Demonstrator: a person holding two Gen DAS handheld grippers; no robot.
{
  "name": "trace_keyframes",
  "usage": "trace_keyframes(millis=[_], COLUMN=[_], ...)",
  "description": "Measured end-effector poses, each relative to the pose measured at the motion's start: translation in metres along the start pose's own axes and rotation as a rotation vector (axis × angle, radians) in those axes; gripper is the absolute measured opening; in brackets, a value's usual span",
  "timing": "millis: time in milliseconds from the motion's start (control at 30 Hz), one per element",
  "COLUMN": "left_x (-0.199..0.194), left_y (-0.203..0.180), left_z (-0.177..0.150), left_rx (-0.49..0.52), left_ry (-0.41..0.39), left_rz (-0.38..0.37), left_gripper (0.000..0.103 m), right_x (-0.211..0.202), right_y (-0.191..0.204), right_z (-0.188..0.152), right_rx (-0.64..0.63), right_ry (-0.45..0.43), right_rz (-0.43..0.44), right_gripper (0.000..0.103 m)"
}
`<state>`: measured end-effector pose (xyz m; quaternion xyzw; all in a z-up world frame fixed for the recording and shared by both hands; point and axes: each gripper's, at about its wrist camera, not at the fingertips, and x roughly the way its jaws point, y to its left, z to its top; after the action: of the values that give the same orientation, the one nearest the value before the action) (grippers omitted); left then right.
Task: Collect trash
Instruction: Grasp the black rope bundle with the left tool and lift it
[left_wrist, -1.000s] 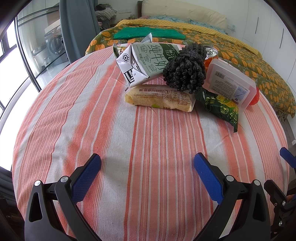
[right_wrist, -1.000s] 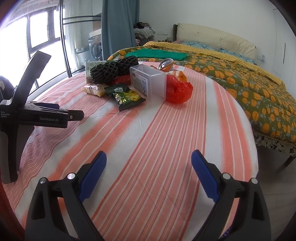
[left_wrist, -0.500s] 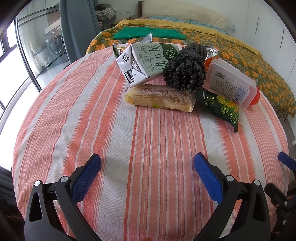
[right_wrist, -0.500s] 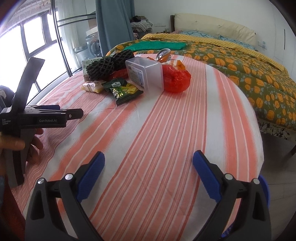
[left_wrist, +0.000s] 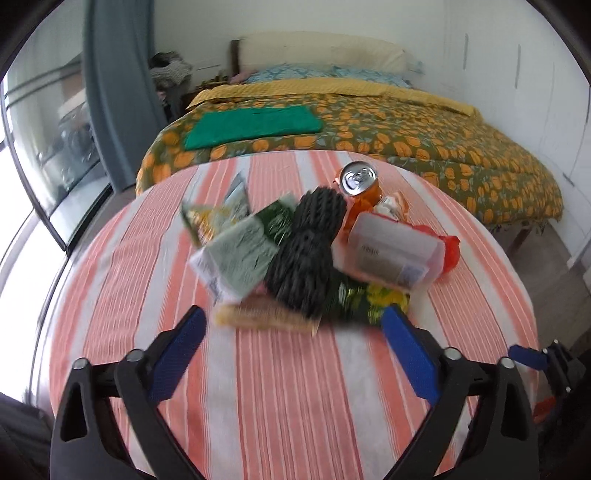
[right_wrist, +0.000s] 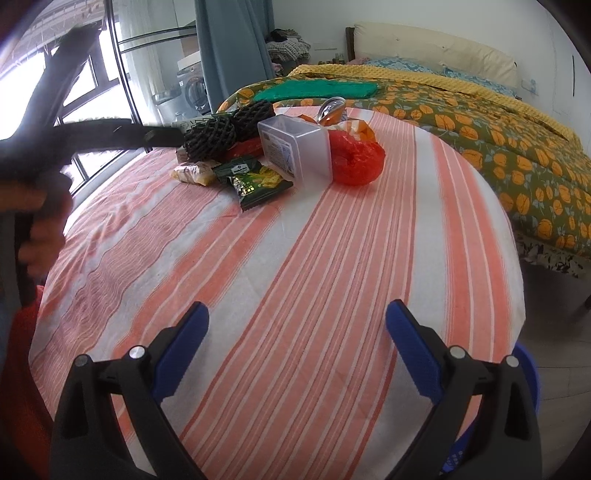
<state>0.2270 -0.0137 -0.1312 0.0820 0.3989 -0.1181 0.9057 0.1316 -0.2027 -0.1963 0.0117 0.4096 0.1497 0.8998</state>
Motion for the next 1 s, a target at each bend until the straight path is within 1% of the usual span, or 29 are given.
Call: trace_keyframes(millis=[33,100,167,200,233,267,300,333,433,500,567,667,733,800,867,933,967,1000], left_x=[0.007,0.022,0.035,0.039,0.043,0.043,0.040,0.036,0.012,-0.011,-0.033,-0.055,-0.061,-0.060,-0.056,-0.051,-0.049,-0.048], left_y=[-0.004,-0.009,-0.010,-0.008,-0.007,-0.006,-0.006,-0.006,-0.002,0.002,0.006,0.009,0.007,0.003,-0.002,-0.005,-0.006,-0.006], left_z=[0.006,0.016,0.022,0.025,0.026,0.028,0.026,0.025,0.017,0.003,-0.019,-0.059,-0.080,-0.098,-0.109,-0.116,-0.117,-0.118], left_rx=[0.024,0.057,0.068,0.067,0.064,0.059,0.058,0.055,-0.002,-0.046,-0.086,-0.133,-0.146,-0.154,-0.145,-0.126,-0.116,-0.108], left_ry=[0.012,0.036,0.055,0.064,0.070,0.066,0.053,0.041,0.011,-0.009,-0.017,-0.004,0.015,0.038,0.056,0.058,0.062,0.062], left_rz=[0.015,0.028,0.040,0.043,0.032,0.019,0.018,0.018,0.006,0.008,0.014,0.013,0.012,-0.008,-0.018,-0.024,-0.029,-0.034], left_gripper=[0.079,0.072,0.063,0.051,0.041,0.040,0.035,0.033,0.032,0.032,0.032,0.032,0.033,0.034,0.037,0.047,0.050,0.058], right_x=[0.000,-0.002,-0.005,-0.008,-0.010,-0.012,-0.013,-0.014,-0.019,-0.024,-0.027,-0.032,-0.031,-0.029,-0.025,-0.022,-0.022,-0.021], right_y=[0.000,-0.002,-0.005,-0.008,-0.010,-0.012,-0.015,-0.018,-0.025,-0.029,-0.032,-0.032,-0.029,-0.026,-0.023,-0.019,-0.017,-0.016], right_z=[0.000,-0.001,-0.001,-0.001,-0.001,-0.002,-0.002,-0.002,-0.001,0.000,0.003,0.006,0.007,0.007,0.006,0.005,0.004,0.003], right_rx=[0.002,0.005,0.012,0.019,0.023,0.027,0.032,0.038,0.062,0.076,0.089,0.100,0.096,0.085,0.073,0.051,0.042,0.034], right_ry=[0.001,-0.003,-0.009,-0.015,-0.019,-0.023,-0.027,-0.028,-0.037,-0.046,-0.056,-0.069,-0.069,-0.060,-0.048,-0.038,-0.035,-0.032], right_rz=[0.000,-0.004,-0.010,-0.011,-0.013,-0.016,-0.021,-0.025,-0.028,-0.028,-0.022,-0.013,-0.005,0.002,0.010,0.016,0.018,0.021], right_gripper=[0.094,0.094,0.094,0.094,0.094,0.094,0.094,0.094,0.094,0.094,0.094,0.094,0.094,0.094,0.094,0.094,0.094,0.094])
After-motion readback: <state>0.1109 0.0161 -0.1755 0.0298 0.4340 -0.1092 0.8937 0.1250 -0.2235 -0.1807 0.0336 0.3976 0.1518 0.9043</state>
